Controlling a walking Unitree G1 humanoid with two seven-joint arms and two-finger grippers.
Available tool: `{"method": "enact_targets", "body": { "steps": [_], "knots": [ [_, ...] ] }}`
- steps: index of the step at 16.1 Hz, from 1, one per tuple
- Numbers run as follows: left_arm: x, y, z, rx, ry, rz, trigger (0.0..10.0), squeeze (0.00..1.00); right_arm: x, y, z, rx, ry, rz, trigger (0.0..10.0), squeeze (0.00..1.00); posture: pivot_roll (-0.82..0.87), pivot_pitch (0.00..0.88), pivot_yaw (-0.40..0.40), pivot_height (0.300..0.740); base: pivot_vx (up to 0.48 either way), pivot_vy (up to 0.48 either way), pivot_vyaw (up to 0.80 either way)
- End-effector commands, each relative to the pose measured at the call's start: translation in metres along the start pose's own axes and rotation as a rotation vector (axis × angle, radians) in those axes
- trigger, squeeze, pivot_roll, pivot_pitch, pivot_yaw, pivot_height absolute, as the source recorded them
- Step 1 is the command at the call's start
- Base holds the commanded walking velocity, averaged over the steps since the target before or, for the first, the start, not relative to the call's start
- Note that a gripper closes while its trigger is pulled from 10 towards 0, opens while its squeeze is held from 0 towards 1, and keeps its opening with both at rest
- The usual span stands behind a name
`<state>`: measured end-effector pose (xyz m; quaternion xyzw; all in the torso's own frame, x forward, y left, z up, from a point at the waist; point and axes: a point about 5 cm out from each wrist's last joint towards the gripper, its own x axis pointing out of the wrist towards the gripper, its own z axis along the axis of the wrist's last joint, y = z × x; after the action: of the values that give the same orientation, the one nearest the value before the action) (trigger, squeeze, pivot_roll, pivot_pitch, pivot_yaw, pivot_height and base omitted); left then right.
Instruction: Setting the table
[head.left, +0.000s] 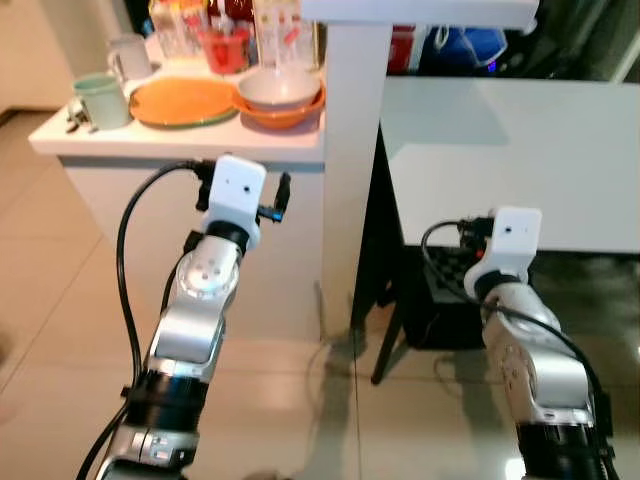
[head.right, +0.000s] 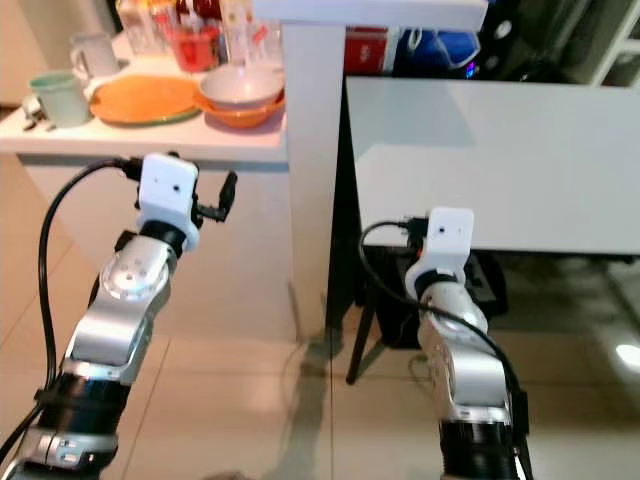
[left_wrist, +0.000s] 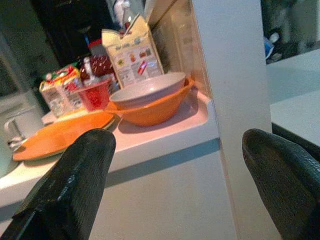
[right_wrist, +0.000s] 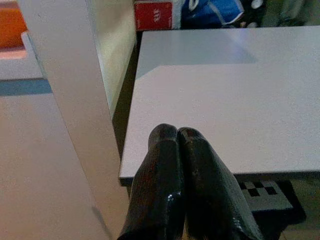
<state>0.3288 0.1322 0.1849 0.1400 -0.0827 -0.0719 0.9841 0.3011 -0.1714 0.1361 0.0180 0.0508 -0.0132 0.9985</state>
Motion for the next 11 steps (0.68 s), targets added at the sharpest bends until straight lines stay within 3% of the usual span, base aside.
{"method": "enact_targets", "body": {
  "steps": [1,11],
  "knots": [
    [-0.0014,0.0052,-0.0012,0.01,0.005,0.01,10.0,0.0,-0.0004,0.0054,-0.0015,0.005,0.011,0.018,10.0,0.0,0.0,0.0,0.01,0.74,0.0,0.386,0.0],
    [-0.0018,0.0107,-0.0018,0.027,0.004,0.012,10.0,0.0,0.0004,0.0105,-0.0025,-0.012,0.017,0.036,10.0,0.0,0.0,0.0,0.015,0.74,0.0,0.388,0.0]
  ]
}}
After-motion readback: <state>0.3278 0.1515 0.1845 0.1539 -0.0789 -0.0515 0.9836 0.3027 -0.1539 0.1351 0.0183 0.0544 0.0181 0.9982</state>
